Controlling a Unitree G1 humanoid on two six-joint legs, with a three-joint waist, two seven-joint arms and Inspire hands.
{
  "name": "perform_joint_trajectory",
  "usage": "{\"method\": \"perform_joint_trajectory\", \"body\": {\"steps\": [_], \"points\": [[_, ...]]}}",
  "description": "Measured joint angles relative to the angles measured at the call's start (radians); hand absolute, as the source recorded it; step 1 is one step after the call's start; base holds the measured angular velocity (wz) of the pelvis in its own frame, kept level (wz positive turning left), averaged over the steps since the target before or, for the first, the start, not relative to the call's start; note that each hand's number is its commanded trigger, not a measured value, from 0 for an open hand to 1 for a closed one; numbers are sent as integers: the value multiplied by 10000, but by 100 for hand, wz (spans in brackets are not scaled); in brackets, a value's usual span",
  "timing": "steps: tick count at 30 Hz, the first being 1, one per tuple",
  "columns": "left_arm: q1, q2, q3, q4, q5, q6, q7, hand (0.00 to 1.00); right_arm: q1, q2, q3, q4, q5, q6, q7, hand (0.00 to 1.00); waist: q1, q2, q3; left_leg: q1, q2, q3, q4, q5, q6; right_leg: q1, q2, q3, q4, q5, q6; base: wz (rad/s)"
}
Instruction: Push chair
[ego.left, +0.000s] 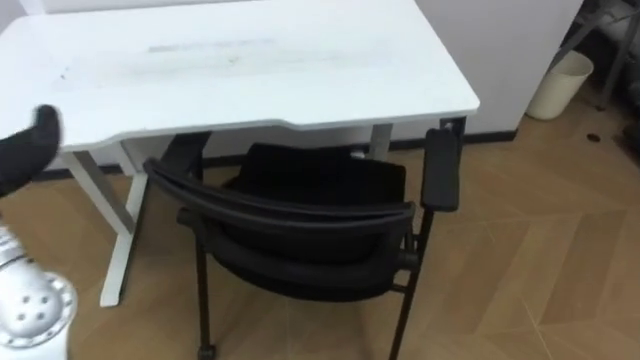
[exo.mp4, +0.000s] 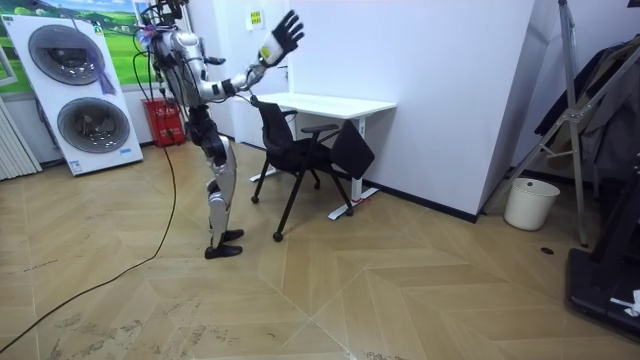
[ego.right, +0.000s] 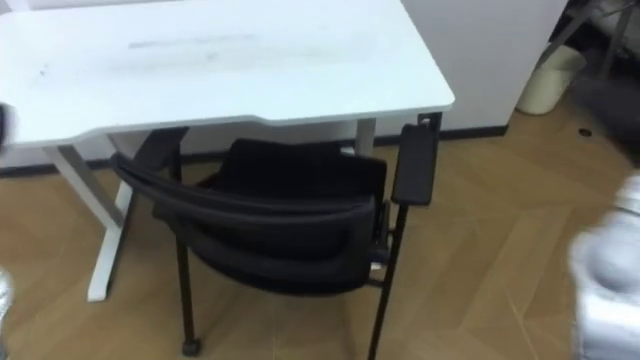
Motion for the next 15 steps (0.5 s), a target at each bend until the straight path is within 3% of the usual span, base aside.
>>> {"method": "perform_joint_trajectory", "body": {"steps": [2,5,7,11,13,15], "points": [[592,-113,273,270,-1842,50,923,0,1199,329,-476,178,2367,143,-742,0,-27,-77,35,-79,-10,24,77,-64,36,-36,6,45,46,-7,7,-3],[1350,-359,190,1144,-4299,70,1295,0,2378,1166,-570,613,4808,373,-1098,0,-83,-32,101,-102,-44,-2,97,-123,82,-73,13,207,65,3,23,0],[1700,-483,191,1954,-5774,101,1279,0,2925,1436,-540,1308,6057,611,-1115,0,-71,-2,111,-112,-56,22,126,-198,111,-76,-19,179,63,-10,59,-2],[2603,-486,-196,4584,-8929,321,574,0,3463,1566,-378,4293,8982,971,-666,0,-25,9,122,-123,-78,86,124,-343,160,-125,-33,358,49,-20,115,-9],[2860,-512,-445,5633,-10084,576,99,0,3593,1600,-163,5527,10041,1143,-327,0,37,6,117,-128,-78,142,124,-402,183,-168,-45,461,90,-45,157,-10],[2963,-532,-525,6975,-10578,729,-497,0,3588,1609,93,6986,10357,1314,195,0,51,51,106,-114,-74,129,122,-457,206,-225,-47,756,231,-51,171,-5]]}}
